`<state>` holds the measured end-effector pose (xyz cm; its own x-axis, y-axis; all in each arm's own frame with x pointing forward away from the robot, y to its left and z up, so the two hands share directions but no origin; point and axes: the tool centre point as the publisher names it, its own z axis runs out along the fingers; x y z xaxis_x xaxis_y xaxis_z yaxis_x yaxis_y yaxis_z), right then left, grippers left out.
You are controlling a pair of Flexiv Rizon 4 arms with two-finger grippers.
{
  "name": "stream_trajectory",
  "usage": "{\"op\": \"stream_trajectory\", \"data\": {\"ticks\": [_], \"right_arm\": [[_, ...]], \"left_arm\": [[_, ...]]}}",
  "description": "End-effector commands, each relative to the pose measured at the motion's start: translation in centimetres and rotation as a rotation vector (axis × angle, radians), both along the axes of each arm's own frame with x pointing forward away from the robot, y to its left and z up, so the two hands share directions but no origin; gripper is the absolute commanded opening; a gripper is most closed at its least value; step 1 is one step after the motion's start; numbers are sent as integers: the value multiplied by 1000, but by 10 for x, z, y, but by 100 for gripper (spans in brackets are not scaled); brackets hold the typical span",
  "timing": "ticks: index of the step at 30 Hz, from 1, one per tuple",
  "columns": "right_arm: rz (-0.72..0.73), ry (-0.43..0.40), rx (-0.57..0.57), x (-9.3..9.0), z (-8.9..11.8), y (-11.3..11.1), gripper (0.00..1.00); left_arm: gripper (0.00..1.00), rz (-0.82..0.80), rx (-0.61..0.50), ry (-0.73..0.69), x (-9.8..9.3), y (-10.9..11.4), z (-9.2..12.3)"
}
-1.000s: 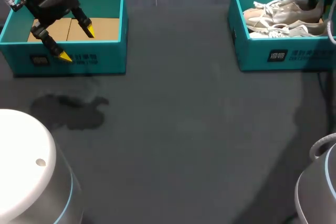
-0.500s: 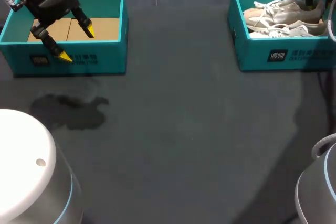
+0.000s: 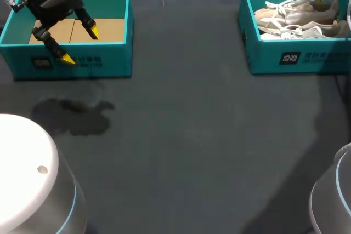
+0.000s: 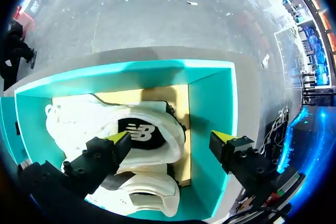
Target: Take the shoe out of the shoebox, open the shoe tongue, remove and reinsert the insole, then place the shoe into the shoebox
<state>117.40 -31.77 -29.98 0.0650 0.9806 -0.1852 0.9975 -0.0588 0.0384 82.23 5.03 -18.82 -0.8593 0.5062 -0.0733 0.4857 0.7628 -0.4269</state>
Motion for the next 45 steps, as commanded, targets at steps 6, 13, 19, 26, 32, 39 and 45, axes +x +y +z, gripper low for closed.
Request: {"op": "stream_trajectory", "data": {"ticks": [6,13,19,26,32,39,45], "right_arm": [[18,-59,61,-40,68,28,100],[98,-99,118,-62,99,53,100],[139,-84,112,-80,116,70,100],[147,-66,105,-106,130,84,100],[155,-67,122,-122,138,94,100],[157,-47,116,-130,141,100,100],[157,-47,116,-130,141,100,100]], "left_arm": [[100,-2,3,1,1,0,0],[100,-2,3,1,1,0,0],[100,-2,3,1,1,0,0],[100,79,6,26,5,8,9],[100,353,126,27,15,26,15],[100,723,201,90,28,55,16],[100,926,202,117,40,90,17]]}}
